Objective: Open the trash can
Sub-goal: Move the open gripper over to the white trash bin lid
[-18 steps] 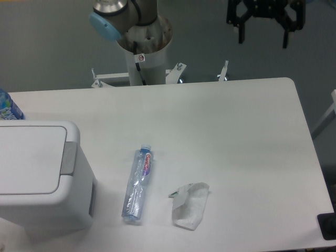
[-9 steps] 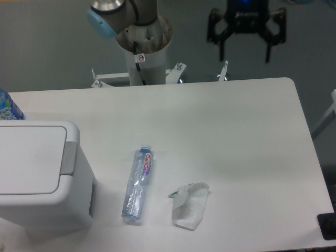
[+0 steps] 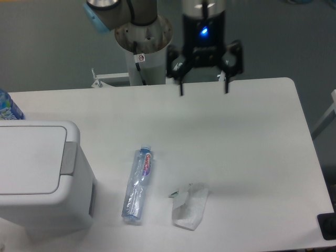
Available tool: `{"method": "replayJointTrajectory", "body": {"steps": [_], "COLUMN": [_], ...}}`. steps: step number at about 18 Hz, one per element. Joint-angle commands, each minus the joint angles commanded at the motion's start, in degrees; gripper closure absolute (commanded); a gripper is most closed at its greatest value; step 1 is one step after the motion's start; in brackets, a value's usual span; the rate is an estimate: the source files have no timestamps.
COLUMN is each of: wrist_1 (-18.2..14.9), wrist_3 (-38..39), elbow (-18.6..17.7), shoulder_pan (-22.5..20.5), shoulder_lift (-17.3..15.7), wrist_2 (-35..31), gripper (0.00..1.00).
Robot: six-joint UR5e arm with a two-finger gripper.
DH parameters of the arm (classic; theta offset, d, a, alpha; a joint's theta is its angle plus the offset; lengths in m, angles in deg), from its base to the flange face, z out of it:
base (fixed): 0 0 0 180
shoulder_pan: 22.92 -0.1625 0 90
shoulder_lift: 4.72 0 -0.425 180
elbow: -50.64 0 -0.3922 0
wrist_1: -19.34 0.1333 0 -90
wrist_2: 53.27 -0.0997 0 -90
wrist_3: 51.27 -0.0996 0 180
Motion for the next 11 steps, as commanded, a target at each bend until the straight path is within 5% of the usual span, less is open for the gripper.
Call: {"method": "replayJointTrajectory", "body": {"steps": [8, 11], "wrist_1": [9.1, 9.6], "wrist_3": [17.2, 19.5], "elbow": [4.7, 6.1], "shoulder_pan": [8.9, 11.5], "shoulder_lift": [8.0, 9.7], "wrist_2": [1.0, 1.1], "gripper": [0.00, 0.00]}}
